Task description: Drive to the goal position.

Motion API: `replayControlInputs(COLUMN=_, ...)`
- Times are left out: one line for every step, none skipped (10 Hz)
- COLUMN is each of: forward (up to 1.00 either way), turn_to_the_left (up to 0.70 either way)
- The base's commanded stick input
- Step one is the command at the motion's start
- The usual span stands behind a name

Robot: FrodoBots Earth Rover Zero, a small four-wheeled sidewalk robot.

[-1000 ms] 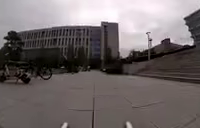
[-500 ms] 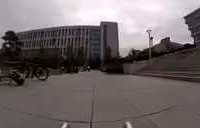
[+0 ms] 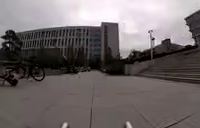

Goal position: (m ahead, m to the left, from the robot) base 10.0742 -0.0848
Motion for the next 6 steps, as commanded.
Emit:
replayControlInputs(forward=0.70, turn_to_the_left=0.00)
replayControlInputs(forward=0.70, turn_to_the_left=0.00)
replayControlInputs(forward=0.70, turn_to_the_left=0.10)
replayControlInputs(forward=0.70, turn_to_the_left=0.14)
replayControlInputs(forward=0.70, turn_to_the_left=0.14)
replayControlInputs(forward=0.70, turn_to_the_left=0.09)
